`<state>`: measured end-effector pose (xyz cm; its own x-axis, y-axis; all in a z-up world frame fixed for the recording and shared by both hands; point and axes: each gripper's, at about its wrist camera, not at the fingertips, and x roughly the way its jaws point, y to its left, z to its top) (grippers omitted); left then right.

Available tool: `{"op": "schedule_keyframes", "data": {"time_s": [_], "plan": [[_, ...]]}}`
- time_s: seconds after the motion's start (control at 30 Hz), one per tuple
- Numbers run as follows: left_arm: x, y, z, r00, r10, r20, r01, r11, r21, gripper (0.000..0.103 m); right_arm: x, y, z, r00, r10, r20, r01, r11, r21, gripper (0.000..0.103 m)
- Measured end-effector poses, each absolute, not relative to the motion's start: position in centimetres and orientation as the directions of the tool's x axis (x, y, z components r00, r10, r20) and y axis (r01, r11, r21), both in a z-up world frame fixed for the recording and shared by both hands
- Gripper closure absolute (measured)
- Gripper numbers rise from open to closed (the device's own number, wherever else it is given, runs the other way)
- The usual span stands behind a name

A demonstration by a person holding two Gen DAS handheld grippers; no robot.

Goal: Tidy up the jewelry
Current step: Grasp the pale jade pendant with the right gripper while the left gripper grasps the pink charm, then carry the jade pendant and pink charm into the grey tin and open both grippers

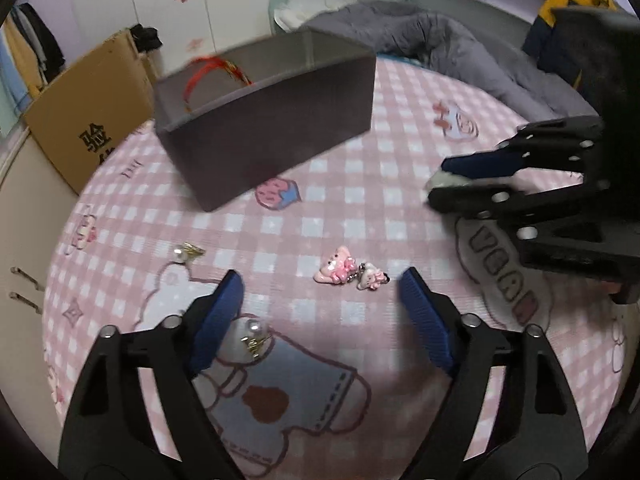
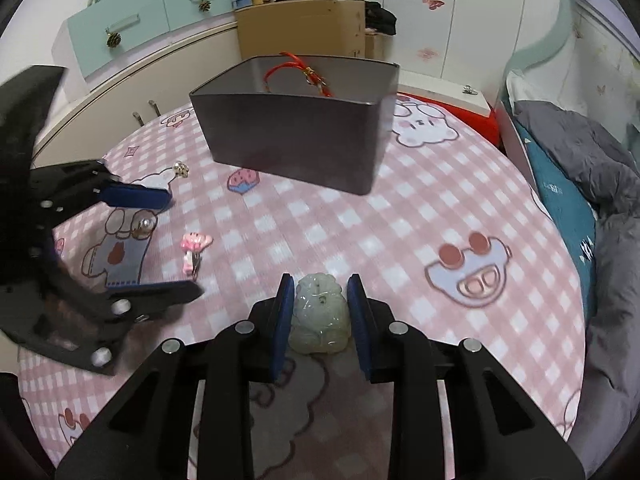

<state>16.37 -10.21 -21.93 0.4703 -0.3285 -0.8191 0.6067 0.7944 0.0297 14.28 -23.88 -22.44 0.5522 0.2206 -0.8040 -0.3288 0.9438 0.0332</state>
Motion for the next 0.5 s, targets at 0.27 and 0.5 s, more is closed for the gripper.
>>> {"op": "schedule_keyframes", "data": {"time_s": [0.27, 0.5], "plan": [[16.3, -10.9, -21.4, 0.428, -0.393, -0.814, 0.652, 0.757, -0.023, 0.086, 13.2, -23.3, -22.5, 0.564, 0.193, -0.803, -0.306, 0.952, 0.014, 0.076], [16.3, -9.9, -21.3, 0.406, -0.431, -0.806, 0.636, 0.767, -0.09, 0.097, 11.9, -23.9, -22.4, 0.578, 0.198, -0.792, -0.264, 0.963, 0.048, 0.076]]}}
